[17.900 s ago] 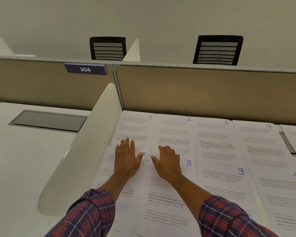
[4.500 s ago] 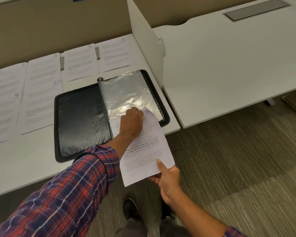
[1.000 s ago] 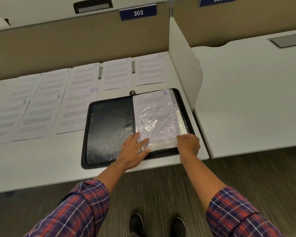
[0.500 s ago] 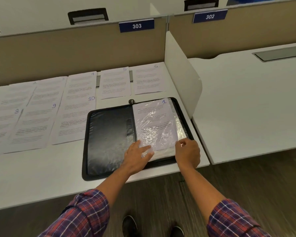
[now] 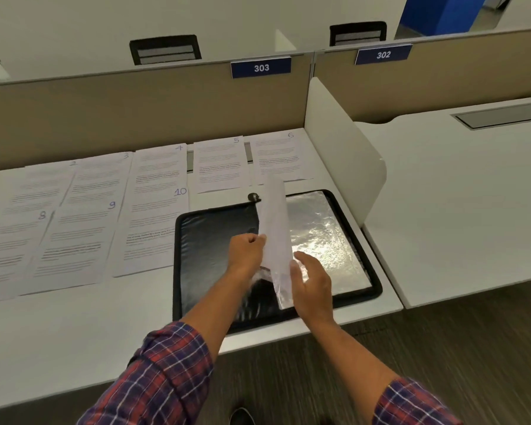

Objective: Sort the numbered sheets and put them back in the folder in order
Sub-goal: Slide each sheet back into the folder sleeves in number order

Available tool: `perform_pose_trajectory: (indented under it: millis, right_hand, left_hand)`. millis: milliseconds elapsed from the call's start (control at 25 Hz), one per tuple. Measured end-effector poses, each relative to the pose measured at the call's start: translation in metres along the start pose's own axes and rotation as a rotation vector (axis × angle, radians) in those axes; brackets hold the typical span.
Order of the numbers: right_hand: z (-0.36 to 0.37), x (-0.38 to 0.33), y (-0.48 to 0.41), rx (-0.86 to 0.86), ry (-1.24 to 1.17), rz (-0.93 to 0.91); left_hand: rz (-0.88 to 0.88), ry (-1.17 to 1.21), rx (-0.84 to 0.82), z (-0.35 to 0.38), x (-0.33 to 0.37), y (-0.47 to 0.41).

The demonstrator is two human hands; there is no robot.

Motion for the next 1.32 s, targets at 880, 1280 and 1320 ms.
perform_pose_trajectory:
  millis: [880, 1280, 1320]
  right_hand:
    - [0.044, 0.068, 0.0, -0.403, 0.923, 0.055]
    - [0.043, 0.075, 0.001, -0.37, 0.923, 0.005]
    - [0.043, 0.073, 0.002, -0.362, 0.935, -0.004]
  left_hand:
    - [-0.399, 0.317, -0.191, -0.156, -0.133, 0.026]
    - [-0.335, 0.144, -0.127, -0.175, -0.145, 0.042]
    - [-0.327, 0.13, -0.117, -0.175, -0.146, 0.045]
Point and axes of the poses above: each hand's wrist, its own y-axis away from the middle knuckle, its own z-axis out of the palm, x = y × z, the point moved 4 cm from there along -y, towards the middle knuckle
